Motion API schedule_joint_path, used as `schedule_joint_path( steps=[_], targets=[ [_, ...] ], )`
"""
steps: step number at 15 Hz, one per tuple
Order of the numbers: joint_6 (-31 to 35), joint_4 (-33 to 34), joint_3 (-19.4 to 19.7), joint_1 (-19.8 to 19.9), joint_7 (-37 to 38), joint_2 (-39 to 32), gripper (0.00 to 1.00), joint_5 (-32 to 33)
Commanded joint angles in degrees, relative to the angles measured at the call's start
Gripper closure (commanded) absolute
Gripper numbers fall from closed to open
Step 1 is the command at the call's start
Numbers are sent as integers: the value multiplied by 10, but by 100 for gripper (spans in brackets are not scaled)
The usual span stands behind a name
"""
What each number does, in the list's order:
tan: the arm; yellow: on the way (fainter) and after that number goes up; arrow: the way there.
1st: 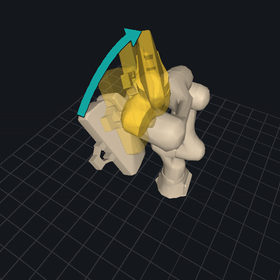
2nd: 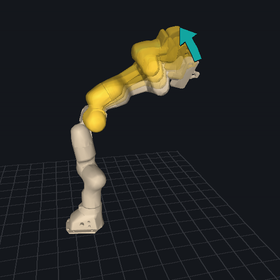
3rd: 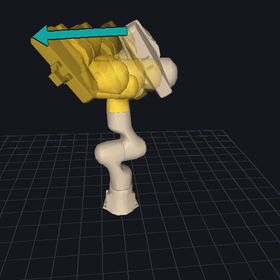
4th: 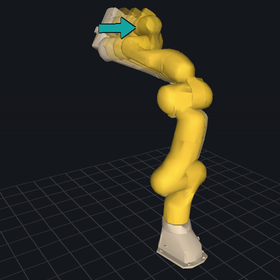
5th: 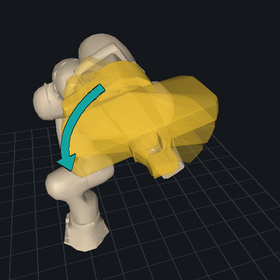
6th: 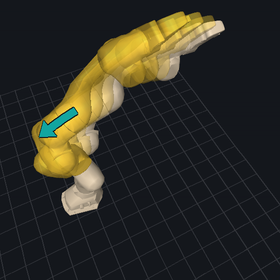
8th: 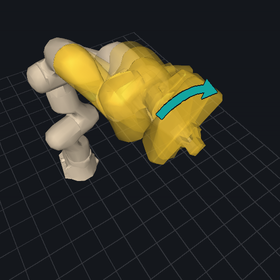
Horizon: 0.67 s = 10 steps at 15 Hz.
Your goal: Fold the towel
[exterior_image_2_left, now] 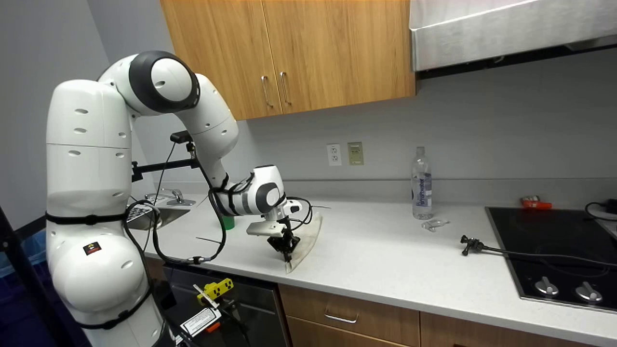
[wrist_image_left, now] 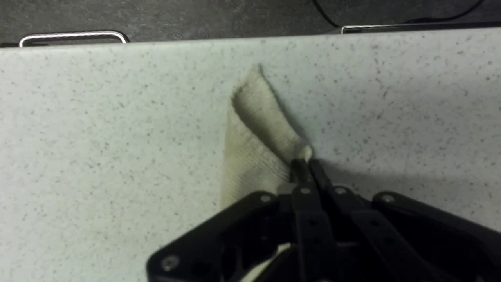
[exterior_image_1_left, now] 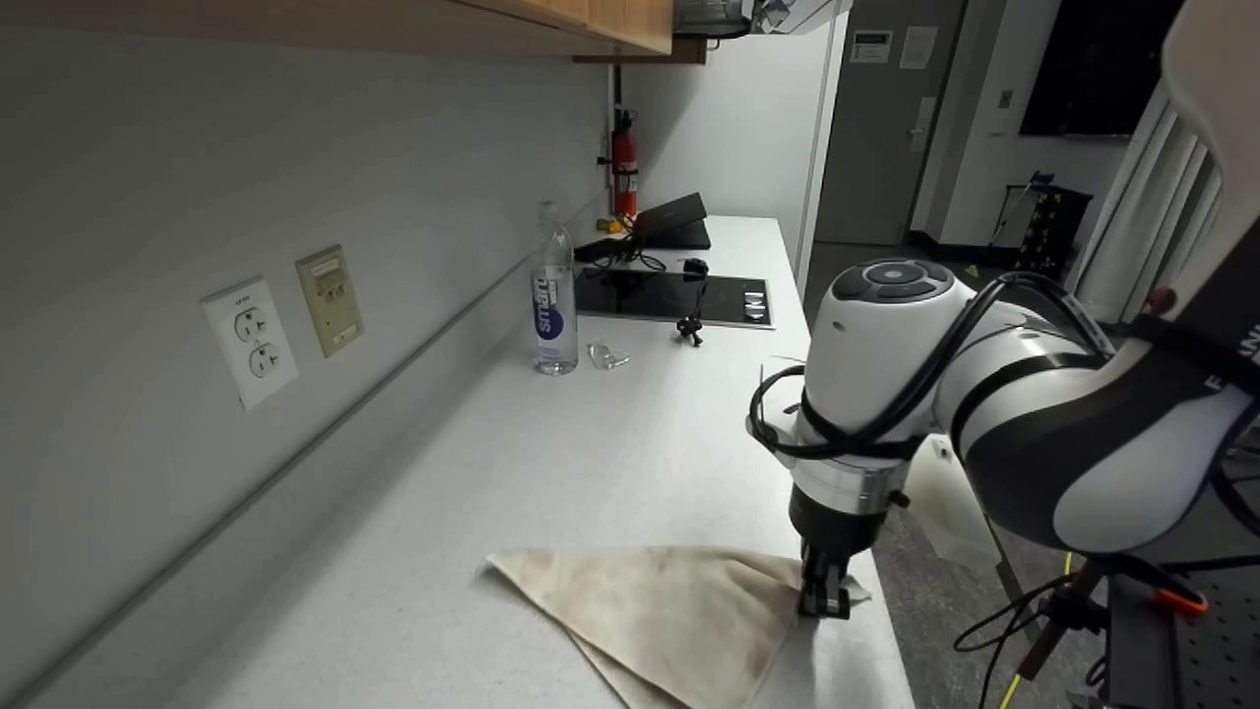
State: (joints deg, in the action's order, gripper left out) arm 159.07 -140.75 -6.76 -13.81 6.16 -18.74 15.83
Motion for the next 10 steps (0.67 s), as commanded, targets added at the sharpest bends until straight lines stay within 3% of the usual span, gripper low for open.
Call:
schedule_joint_path(
  steps=[1, 6, 10],
  targets=[
    [-37, -6, -21, 16, -50, 9, 99, -44],
    [-206, 16, -26, 19, -111, 26, 99, -46],
    [-267, 31, -4, 2, -87, 28, 99, 40]
  ],
)
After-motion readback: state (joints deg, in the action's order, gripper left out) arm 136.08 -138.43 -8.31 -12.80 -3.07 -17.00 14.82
